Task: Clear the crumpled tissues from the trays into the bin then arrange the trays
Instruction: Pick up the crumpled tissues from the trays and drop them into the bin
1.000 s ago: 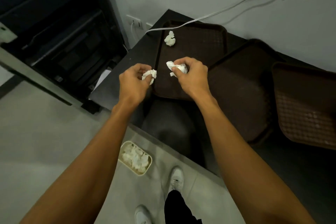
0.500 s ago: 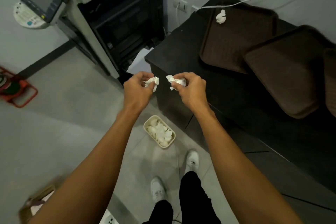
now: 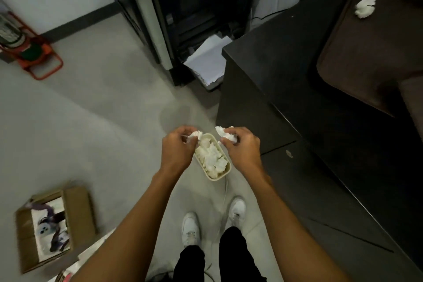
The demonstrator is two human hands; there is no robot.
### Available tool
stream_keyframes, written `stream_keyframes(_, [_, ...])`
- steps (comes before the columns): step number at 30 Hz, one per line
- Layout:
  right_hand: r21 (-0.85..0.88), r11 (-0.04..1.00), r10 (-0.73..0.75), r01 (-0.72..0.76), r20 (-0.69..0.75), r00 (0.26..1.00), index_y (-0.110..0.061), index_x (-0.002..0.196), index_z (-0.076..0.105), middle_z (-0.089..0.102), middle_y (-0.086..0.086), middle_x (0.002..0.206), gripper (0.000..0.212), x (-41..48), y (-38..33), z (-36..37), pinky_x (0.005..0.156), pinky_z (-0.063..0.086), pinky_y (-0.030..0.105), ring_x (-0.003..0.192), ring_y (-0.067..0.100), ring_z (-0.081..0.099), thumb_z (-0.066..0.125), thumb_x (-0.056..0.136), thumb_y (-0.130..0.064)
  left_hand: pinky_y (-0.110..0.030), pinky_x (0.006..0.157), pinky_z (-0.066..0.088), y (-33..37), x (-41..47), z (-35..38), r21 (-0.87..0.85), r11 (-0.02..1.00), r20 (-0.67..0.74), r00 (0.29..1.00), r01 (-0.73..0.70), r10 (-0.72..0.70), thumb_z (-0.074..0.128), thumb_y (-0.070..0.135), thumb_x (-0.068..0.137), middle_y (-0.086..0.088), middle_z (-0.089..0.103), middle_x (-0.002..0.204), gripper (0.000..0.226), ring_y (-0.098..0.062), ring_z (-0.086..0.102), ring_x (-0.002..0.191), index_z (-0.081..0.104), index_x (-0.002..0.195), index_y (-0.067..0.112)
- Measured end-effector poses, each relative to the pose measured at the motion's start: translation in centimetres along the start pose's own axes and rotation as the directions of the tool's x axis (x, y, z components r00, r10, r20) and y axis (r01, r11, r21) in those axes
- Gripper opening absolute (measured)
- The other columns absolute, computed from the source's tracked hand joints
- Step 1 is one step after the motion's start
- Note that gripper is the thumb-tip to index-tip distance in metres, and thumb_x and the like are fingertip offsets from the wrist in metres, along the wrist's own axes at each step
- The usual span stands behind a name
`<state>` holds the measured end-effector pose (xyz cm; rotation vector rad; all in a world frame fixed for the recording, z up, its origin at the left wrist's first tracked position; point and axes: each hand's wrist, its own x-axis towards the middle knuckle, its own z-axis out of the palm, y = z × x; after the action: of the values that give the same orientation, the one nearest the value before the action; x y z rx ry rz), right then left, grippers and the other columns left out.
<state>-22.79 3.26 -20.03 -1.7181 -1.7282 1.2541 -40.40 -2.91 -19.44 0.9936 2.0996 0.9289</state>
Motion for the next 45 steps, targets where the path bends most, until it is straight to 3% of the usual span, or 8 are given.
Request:
stream_keyframes(12, [-0.146, 0.989, -0.001, 0.009, 0.053, 0.999, -0.011, 0.109, 0.075, 0.068, 0.004, 0.112, 0.025, 10.2, 13.7, 11.2, 0.068, 0.040, -0.001, 0.092, 0.015, 0.066, 0.081, 0.085, -0.018, -0.020, 0.067, 0.051, -14.9, 7.0, 9.6, -0.014, 0.986, -0.034, 0.985, 0.167, -0.167, 0.074, 0.022, 0.089, 0.011, 0.072, 0.093, 0.008, -0.006, 0.066, 0.080, 0.073, 0.096, 0.025])
stream_keyframes(19, [-0.198, 0.980, 0.043, -0.027, 0.076, 0.996, -0.017, 0.112, 0.073, 0.066, 0.002, 0.117, 0.023, 15.8, 19.6, 19.5, 0.087, 0.058, 0.032, 0.104, 0.021, 0.066, 0.076, 0.090, -0.024, -0.021, 0.067, 0.051, -21.8, 8.9, 13.2, -0.058, 0.972, -0.068, 0.970, 0.229, -0.233, 0.076, 0.023, 0.089, 0.013, 0.071, 0.091, 0.008, -0.007, 0.066, 0.080, 0.072, 0.095, 0.024])
stream_keyframes(23, [-0.458, 0.888, 0.099, 0.035, 0.265, 0.959, -0.022, 0.141, 0.056, 0.056, 0.004, 0.143, 0.054, 18.1, 22.9, 23.6, 0.103, 0.049, 0.040, 0.126, 0.027, 0.056, 0.070, 0.093, -0.044, -0.023, 0.066, 0.053, -24.7, 10.0, 14.4, -0.039, 0.973, -0.079, 0.970, 0.229, -0.231, 0.076, 0.026, 0.089, 0.014, 0.071, 0.090, 0.007, -0.006, 0.065, 0.079, 0.071, 0.095, 0.026])
stream_keyframes(25, [-0.522, 0.853, 0.162, 0.006, 0.274, 0.948, -0.022, 0.149, 0.048, 0.045, 0.006, 0.153, 0.059, 18.6, 24.1, 24.2, 0.107, 0.045, 0.045, 0.134, 0.032, 0.049, 0.068, 0.096, -0.037, -0.024, 0.066, 0.054, -25.6, 10.4, 14.9, -0.036, 0.972, -0.086, 0.969, 0.231, -0.233, 0.075, 0.026, 0.090, 0.012, 0.071, 0.091, 0.006, -0.007, 0.065, 0.079, 0.071, 0.094, 0.026])
stream_keyframes(32, [-0.316, 0.944, 0.167, -0.097, 0.200, 0.966, -0.018, 0.139, 0.060, 0.059, 0.005, 0.139, 0.044, 16.2, 24.7, 20.8, 0.100, 0.045, 0.030, 0.131, 0.025, 0.050, 0.063, 0.096, -0.011, -0.013, 0.065, 0.048, -26.4, 12.3, 17.9, -0.017, 0.976, -0.033, 0.975, 0.219, -0.219, 0.073, 0.019, 0.091, 0.006, 0.071, 0.093, 0.006, -0.008, 0.066, 0.080, 0.072, 0.097, 0.022])
stream_keyframes(36, [-0.282, 0.953, 0.172, -0.114, 0.191, 0.966, -0.020, 0.133, 0.064, 0.061, 0.005, 0.133, 0.038, 15.4, 24.6, 18.6, 0.084, 0.042, 0.022, 0.120, 0.021, 0.055, 0.063, 0.096, -0.012, -0.021, 0.081, 0.049, -25.8, 13.3, 20.0, 0.045, 0.979, 0.004, 0.980, 0.199, -0.199, 0.067, 0.016, 0.093, -0.003, 0.071, 0.107, 0.020, -0.017, 0.067, 0.096, 0.071, 0.112, 0.015])
stream_keyframes(40, [-0.256, 0.955, 0.198, -0.153, 0.161, 0.967, -0.021, 0.131, 0.065, 0.060, 0.002, 0.134, 0.037, 14.7, 24.3, 17.1, 0.086, 0.041, 0.020, 0.119, 0.020, 0.058, 0.063, 0.095, -0.012, -0.033, 0.102, 0.044, -26.3, 12.6, 20.8, 0.351, 0.914, 0.258, 0.917, 0.204, -0.305, 0.060, 0.017, 0.096, -0.016, 0.062, 0.135, 0.043, -0.034, 0.060, 0.122, 0.059, 0.138, 0.008])
stream_keyframes(45, [-0.248, 0.959, 0.180, -0.135, 0.167, 0.969, -0.021, 0.131, 0.064, 0.060, 0.002, 0.135, 0.036, 13.1, 21.3, 14.7, 0.082, 0.040, 0.013, 0.117, 0.016, 0.055, 0.060, 0.096, -0.011, -0.032, 0.099, 0.046, -24.5, 10.0, 17.8, 0.351, 0.915, 0.278, 0.911, 0.199, -0.304, 0.059, 0.018, 0.095, -0.013, 0.066, 0.131, 0.038, -0.030, 0.064, 0.116, 0.063, 0.133, 0.011])
